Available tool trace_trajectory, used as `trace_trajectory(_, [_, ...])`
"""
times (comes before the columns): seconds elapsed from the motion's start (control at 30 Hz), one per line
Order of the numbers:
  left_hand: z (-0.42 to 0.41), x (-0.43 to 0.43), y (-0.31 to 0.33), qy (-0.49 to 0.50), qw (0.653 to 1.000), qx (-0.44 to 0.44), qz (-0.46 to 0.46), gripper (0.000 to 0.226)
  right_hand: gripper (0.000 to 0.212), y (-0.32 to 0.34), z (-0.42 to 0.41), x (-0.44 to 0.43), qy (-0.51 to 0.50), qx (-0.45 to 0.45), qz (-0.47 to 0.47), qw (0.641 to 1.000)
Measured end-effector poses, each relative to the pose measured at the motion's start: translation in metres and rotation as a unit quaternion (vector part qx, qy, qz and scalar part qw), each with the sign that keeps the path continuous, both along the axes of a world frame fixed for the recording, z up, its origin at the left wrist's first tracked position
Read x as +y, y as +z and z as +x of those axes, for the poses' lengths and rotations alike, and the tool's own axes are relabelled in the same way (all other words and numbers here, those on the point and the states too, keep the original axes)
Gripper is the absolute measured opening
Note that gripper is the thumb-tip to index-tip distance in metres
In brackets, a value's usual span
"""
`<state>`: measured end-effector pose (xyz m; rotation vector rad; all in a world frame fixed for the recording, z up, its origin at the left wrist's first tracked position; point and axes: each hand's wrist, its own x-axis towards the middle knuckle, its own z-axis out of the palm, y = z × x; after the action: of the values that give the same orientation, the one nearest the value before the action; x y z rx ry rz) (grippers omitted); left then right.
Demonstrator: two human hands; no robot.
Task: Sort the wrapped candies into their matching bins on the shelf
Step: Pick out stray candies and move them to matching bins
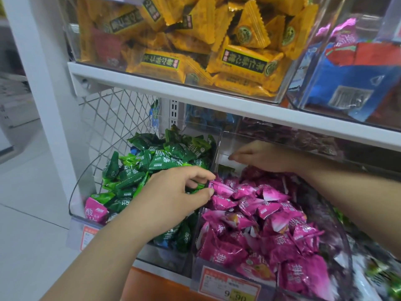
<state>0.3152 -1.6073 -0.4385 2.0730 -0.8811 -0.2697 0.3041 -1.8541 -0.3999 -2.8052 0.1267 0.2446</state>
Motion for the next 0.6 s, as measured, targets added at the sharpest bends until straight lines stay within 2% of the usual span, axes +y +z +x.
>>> trace_trajectory(0.13, [0.001, -0.001, 0.001, -0.002, 1.000, -0.002, -0.004, 0.023, 0.037, -0.022, 0.030, -0.015, -0.001, 0.070, -0.085, 0.994])
trace_trajectory(0.33, [0.002, -0.001, 0.000, -0.005, 1.000, -0.012, -0.007, 0.024, 0.054, -0.040, 0.043, -0.020, -0.029, 0.117, -0.124, 0.985])
trace_trajectory(0.53, [0.002, 0.000, -0.001, -0.006, 1.000, -0.013, -0.007, 0.023, 0.069, -0.045, 0.039, -0.019, -0.016, 0.127, -0.103, 0.986])
trace_trajectory(0.6, [0.002, -0.001, -0.001, -0.004, 1.000, -0.015, -0.008, 0.023, 0.068, -0.047, 0.039, -0.020, -0.013, 0.121, -0.095, 0.988])
